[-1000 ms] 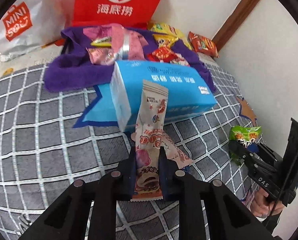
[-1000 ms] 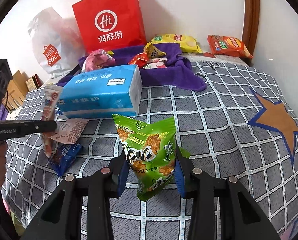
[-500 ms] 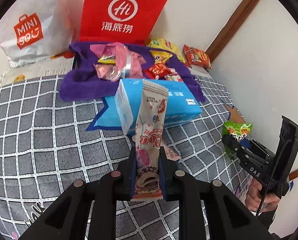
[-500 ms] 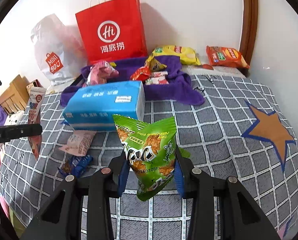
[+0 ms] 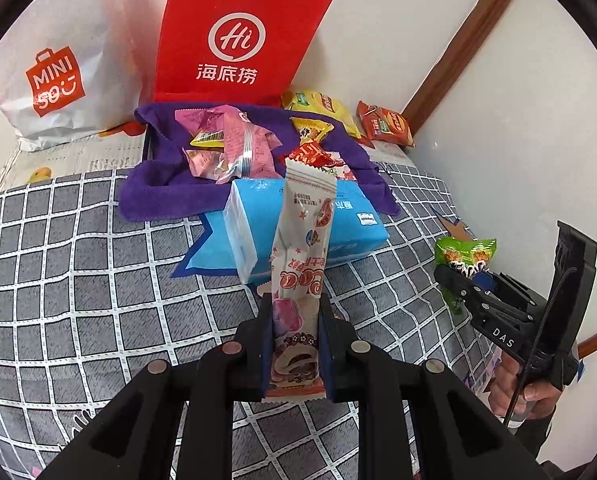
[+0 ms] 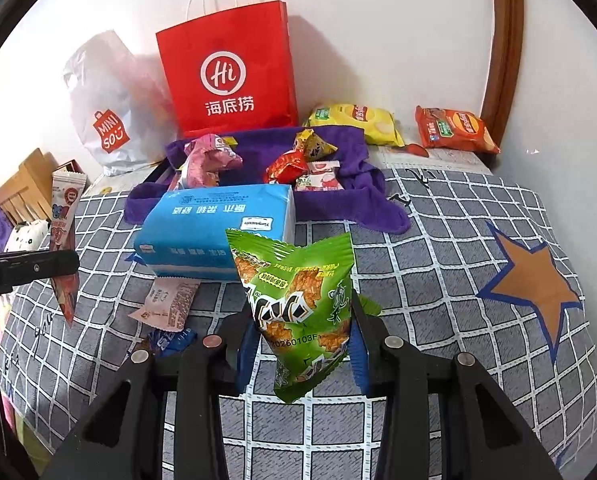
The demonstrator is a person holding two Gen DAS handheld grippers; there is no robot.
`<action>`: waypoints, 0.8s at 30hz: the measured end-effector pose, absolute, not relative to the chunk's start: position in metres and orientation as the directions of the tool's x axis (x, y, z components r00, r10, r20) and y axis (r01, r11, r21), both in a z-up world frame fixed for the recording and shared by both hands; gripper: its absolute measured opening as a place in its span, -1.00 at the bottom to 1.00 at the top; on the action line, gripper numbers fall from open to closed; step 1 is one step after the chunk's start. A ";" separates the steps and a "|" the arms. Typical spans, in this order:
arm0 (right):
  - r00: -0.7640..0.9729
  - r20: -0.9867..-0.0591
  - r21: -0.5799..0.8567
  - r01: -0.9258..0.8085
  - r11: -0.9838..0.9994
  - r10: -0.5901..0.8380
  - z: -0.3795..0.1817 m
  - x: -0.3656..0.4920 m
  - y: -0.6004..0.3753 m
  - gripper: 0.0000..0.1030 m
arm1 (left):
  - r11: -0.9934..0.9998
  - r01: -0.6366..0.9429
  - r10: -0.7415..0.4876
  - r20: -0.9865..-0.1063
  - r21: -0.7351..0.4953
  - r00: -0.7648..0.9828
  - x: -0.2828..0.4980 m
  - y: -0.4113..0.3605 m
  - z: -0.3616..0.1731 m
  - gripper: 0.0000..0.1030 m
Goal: Organize snacks
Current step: 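Lift the green bag and white wrapper and carry them toward the purple towel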
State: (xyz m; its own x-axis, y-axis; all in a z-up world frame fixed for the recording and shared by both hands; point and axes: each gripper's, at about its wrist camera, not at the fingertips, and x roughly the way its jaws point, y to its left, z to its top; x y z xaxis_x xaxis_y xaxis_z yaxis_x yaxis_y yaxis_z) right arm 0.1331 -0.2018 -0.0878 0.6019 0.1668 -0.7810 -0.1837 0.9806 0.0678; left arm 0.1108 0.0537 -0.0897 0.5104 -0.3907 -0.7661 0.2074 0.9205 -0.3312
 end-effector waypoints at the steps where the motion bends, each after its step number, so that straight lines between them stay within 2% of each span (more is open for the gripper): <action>1: 0.602 -0.781 0.068 -0.186 0.980 0.168 -0.087 0.133 -0.201 -0.25 | 0.920 0.208 -0.391 -0.765 -0.332 0.512 0.111 0.054 -0.089 -0.64; 24: 0.621 -0.767 0.028 -0.216 0.976 0.160 -0.074 0.152 -0.183 -0.25 | 0.909 0.240 -0.416 -0.734 -0.340 0.536 0.121 0.048 -0.069 -0.64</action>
